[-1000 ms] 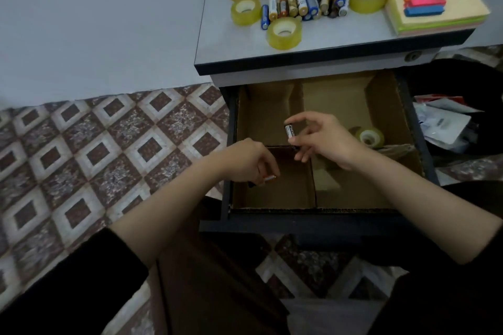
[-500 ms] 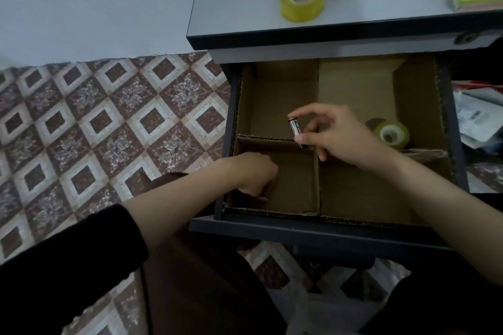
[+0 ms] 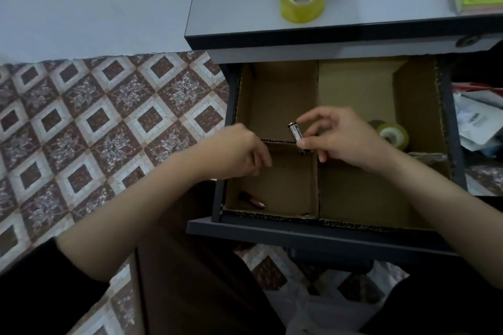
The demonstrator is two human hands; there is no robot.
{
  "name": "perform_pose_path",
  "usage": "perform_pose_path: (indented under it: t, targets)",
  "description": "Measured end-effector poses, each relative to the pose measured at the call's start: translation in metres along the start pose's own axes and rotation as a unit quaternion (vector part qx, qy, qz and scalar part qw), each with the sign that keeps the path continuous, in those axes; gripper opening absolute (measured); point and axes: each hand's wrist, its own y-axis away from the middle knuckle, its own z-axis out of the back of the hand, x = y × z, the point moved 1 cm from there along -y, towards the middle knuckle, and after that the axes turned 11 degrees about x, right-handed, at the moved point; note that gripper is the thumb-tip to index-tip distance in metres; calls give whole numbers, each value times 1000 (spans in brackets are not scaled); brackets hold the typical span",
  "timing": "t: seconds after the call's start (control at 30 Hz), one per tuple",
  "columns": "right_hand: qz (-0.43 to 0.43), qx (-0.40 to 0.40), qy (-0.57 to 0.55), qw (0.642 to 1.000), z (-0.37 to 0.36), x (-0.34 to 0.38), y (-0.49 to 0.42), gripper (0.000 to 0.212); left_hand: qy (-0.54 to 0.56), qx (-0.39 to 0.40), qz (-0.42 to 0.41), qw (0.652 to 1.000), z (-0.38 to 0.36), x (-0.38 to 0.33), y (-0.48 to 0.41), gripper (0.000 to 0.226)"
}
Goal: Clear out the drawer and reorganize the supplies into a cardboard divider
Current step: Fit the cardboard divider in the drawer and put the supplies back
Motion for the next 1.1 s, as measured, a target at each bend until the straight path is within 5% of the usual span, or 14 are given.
perform_pose_path:
  t: [0.17, 0.23, 0.47, 1.1]
  targets:
    - [-35, 124, 89, 988, -15, 19, 8, 14, 18, -359, -18, 933, -4, 35, 25, 22]
    - [-52, 188, 123, 973, -33, 22, 3, 15, 20, -414, 29, 910, -17, 48, 20, 35]
    - [-104, 190, 285, 934, -89, -4, -38, 17, 72, -350, 60, 932, -47, 47, -6, 54]
    - [-194, 217, 307, 906, -89, -14, -53, 37, 118, -376, 30, 918, -54, 46, -17, 54]
